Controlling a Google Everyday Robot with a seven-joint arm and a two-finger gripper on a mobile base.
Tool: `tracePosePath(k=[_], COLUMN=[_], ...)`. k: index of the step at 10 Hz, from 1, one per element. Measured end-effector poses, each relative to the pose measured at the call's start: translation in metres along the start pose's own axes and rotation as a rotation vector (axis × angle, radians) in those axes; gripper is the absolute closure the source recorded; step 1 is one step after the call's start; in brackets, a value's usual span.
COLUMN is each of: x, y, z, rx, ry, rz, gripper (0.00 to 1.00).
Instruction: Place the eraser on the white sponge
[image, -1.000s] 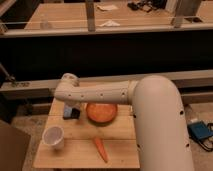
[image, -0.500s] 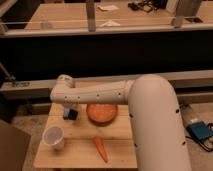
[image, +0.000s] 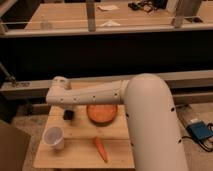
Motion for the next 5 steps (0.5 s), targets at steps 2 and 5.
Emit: tracePosePath(k=[2, 5], x=[-0.001, -0.001], y=[-0.005, -0.011], z=[0.0, 0.0], rx=[0.015, 0.024], ry=[0.013, 0.013], rz=[-0.002, -0.013], gripper=[0.79, 0.94])
